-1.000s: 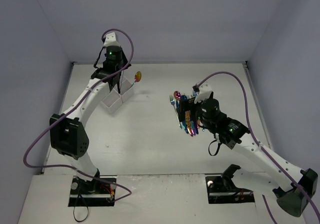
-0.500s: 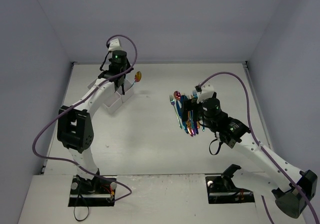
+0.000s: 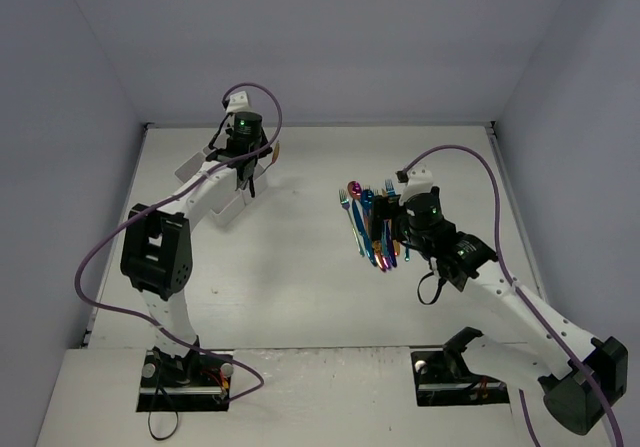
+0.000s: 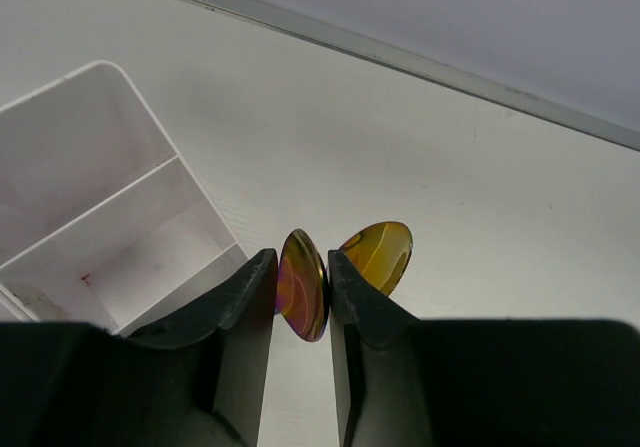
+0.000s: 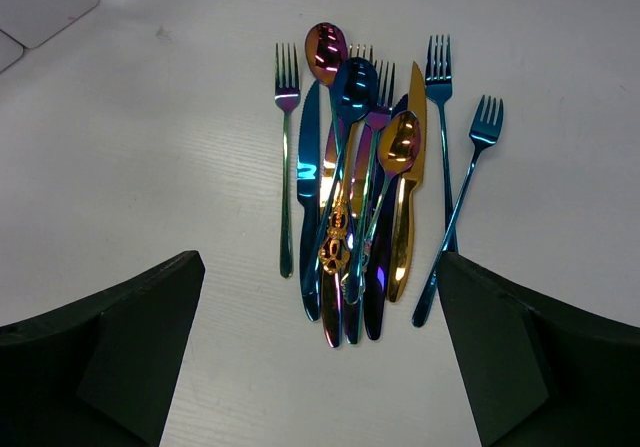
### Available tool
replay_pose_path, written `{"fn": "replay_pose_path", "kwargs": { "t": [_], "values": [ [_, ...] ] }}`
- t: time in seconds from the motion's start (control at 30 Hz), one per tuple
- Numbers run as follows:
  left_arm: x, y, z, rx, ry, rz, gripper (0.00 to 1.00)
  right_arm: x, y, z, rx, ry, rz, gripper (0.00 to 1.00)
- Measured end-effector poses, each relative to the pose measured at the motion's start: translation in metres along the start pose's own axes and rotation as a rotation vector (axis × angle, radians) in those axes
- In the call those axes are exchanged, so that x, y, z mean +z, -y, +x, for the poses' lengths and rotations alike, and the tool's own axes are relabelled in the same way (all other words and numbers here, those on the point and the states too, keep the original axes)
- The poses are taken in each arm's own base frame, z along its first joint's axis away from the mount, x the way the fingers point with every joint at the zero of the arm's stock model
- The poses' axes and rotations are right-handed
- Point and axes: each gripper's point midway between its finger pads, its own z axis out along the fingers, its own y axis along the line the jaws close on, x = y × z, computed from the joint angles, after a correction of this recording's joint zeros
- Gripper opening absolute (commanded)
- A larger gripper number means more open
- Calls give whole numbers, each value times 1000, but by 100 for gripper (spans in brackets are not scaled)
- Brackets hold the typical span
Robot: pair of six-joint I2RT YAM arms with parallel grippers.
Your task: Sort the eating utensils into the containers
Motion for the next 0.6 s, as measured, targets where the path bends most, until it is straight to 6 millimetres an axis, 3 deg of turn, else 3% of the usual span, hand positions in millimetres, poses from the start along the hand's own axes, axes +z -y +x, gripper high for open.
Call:
{"fn": "replay_pose_path", "kwargs": {
  "t": [0.33,0.6],
  "values": [
    [-1,4,6,4,-11,9,44,6,2,7,-2,-26,11,100],
    [-2,5,7,-11,-16,11,63,7,1,9,-2,-36,5,100]
  ]
}}
